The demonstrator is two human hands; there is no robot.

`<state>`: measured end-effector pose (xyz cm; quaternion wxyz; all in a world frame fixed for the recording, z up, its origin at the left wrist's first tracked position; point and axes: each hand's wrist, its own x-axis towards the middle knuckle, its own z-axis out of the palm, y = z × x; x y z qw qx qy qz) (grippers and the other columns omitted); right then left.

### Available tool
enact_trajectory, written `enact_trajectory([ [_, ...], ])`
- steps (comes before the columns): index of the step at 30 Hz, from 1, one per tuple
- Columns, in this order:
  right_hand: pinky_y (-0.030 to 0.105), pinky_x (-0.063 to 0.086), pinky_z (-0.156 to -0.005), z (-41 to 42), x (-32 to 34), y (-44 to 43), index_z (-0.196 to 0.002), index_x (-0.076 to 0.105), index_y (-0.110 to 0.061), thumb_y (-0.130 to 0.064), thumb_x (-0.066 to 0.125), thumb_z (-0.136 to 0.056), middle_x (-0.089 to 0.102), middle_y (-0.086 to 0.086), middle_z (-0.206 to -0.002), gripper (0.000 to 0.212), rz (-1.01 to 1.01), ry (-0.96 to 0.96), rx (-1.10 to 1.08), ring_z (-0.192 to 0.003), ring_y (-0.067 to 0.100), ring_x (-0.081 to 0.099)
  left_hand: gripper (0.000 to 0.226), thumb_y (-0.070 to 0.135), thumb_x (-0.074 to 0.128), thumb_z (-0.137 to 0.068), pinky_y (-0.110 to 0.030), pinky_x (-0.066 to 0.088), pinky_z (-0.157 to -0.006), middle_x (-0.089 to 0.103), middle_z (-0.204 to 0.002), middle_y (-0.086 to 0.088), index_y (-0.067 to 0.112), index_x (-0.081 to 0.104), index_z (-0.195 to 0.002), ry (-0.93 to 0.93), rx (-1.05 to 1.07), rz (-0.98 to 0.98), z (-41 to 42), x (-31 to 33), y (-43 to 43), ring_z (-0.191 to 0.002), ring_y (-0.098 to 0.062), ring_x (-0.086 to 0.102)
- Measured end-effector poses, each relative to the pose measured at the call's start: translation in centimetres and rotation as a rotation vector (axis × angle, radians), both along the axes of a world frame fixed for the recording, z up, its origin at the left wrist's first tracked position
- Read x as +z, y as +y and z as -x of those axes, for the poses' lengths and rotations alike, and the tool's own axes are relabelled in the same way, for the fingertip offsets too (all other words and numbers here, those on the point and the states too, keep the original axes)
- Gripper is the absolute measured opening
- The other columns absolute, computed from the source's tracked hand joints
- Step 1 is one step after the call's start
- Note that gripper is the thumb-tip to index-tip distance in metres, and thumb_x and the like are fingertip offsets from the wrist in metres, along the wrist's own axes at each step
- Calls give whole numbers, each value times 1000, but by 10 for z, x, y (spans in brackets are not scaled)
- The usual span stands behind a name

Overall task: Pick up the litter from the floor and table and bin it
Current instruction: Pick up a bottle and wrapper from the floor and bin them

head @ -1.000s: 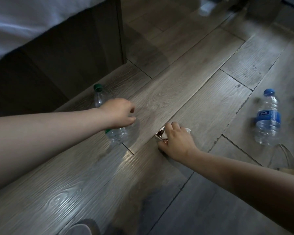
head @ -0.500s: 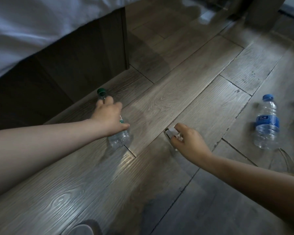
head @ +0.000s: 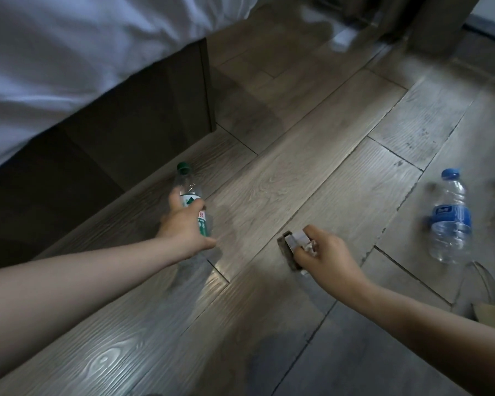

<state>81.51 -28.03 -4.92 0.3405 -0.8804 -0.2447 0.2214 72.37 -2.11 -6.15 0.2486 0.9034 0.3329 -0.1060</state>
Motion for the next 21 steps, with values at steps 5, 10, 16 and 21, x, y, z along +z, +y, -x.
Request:
enact_trajectory([
  [5, 18, 33, -48, -12, 35, -7, -65, 46, -22, -21, 59, -86, 52, -9, -60, 24, -91, 79, -115, -52, 3, 45, 64, 28, 81, -60, -26, 45, -88, 20, -139, -7, 36, 49, -115, -27, 54, 70, -21, 29, 0, -100, -29, 54],
  [10, 27, 40, -52, -9, 93, -28, -70, 54, -14, -20, 59, -85, 55, -3, -60, 17, -115, 182, -327, -53, 4, 46, 60, 29, 75, -62, -16, 37, -57, 38, -115, 0, 44, 46, -113, -22, 35, 216, -28, 105, -32, -83, -15, 52],
  [16, 31, 46, -55, 4, 216, -60, -78, 62, -18, -7, 59, -86, 64, 5, -70, 14, -107, 263, -543, -63, 16, 60, 58, 39, 67, -51, -13, 39, -59, 42, -114, 6, 53, 44, -102, 6, -26, 400, -21, 246, -80, -89, -9, 53],
  [21, 29, 42, -54, 9, 365, -88, -81, 59, -1, -8, 60, -87, 63, 15, -72, 9, -149, 263, -673, -63, 23, 57, 59, 43, 63, -49, -12, 39, -58, 42, -115, 6, 52, 43, -103, 29, -91, 469, -23, 399, -115, -84, 0, 51],
])
